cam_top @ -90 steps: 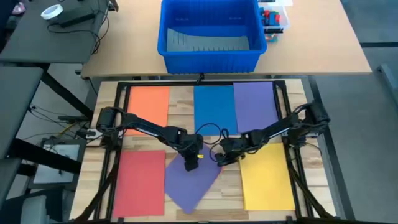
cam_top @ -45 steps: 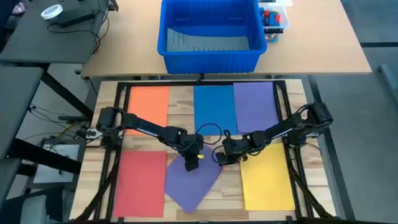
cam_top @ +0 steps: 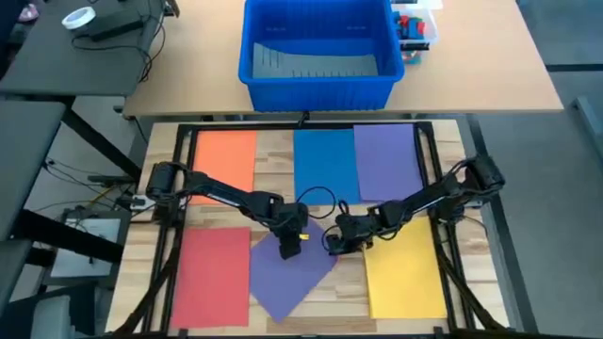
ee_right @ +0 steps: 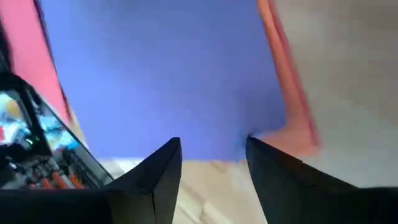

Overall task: Organize paper
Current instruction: Stack the purple paper on top of the other purple papers

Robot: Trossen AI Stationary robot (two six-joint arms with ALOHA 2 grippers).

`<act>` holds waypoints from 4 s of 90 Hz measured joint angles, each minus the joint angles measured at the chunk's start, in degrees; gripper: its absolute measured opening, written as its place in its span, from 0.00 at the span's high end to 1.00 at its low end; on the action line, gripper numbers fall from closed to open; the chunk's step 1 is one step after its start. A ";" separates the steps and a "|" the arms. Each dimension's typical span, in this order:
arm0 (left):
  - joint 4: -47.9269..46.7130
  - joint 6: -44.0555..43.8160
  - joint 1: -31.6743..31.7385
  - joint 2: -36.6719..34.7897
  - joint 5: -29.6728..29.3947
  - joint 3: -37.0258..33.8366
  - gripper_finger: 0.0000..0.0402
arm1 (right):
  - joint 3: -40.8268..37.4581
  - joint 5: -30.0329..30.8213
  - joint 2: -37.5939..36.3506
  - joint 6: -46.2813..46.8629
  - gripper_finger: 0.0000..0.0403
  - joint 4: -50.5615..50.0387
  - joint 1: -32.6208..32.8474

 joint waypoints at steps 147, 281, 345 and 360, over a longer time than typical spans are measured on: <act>0.09 0.26 0.00 -0.02 0.00 0.00 0.99 | -0.03 8.15 -0.39 -8.03 0.58 2.31 -3.28; -50.43 50.47 28.92 -7.41 -7.91 36.15 0.99 | 24.37 8.46 -18.55 -94.83 1.00 -71.95 -69.84; -48.03 57.83 40.43 -7.41 -5.83 36.15 0.99 | 30.35 33.30 -1.28 -122.48 1.00 -62.72 -66.94; -49.03 57.77 40.42 -7.41 -5.79 36.15 0.99 | 29.98 33.78 -1.28 -117.67 1.00 -65.14 -68.86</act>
